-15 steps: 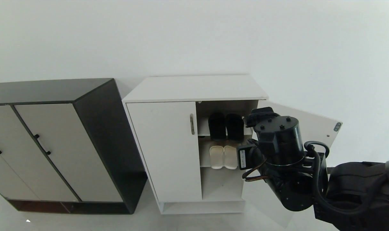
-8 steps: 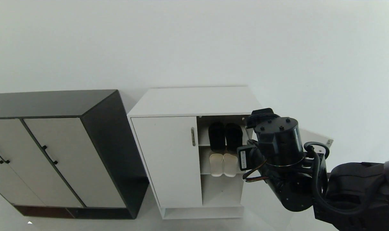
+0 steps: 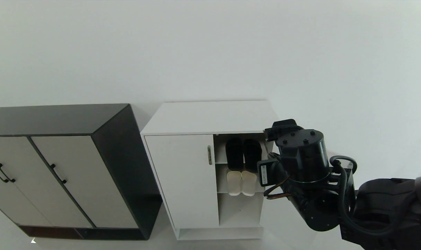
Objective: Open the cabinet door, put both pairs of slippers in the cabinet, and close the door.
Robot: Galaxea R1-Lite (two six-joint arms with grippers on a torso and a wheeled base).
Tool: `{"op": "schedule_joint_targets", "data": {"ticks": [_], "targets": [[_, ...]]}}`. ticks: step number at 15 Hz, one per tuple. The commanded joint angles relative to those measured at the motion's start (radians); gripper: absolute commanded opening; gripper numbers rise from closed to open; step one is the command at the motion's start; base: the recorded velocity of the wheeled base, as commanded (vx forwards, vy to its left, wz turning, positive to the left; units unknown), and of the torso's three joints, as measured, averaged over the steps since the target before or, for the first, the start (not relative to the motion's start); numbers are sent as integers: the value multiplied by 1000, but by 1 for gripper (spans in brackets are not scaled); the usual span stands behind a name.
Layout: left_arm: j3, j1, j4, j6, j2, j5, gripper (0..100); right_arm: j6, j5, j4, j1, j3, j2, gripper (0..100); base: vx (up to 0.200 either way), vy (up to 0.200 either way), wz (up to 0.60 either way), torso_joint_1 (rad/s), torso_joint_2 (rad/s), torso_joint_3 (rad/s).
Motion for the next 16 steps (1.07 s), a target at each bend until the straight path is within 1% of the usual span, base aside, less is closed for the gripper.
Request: {"op": "schedule_joint_targets", "data": {"ticks": [1,2,8,11,12,13,14,15,16], "targets": [[0,0,0,0,2,0,0,0,2,0,0,0,2,0,0,0,0,0,0,0],[0,0,0,0,2,0,0,0,0,0,0,0,2,0,0,0,0,0,0,0],[0,0,0,0,2,0,0,-3,2,0,-6,5,8,0,0,0,-600,7,-2,4],[0,0,0,0,2,0,0,-35,5,0,-59,0,16,0,0,0,0,0,0,0],[0,0,0,0,2,0,0,-40,53,-10,-108,-18,23,0,0,0,0,0,0,0],[0,0,0,0,2,0,0,-39,128,-8,-141,-34,23,0,0,0,0,0,0,0],[0,0,0,0,2,0,0,-39,244,-5,-219,-72,34,0,0,0,0,0,0,0],[0,0,0,-2,2,0,0,-39,275,1,-270,-115,62,0,0,0,0,0,0,0],[0,0,0,0,2,0,0,-39,275,18,-314,-172,98,0,0,0,0,0,0,0]]}}
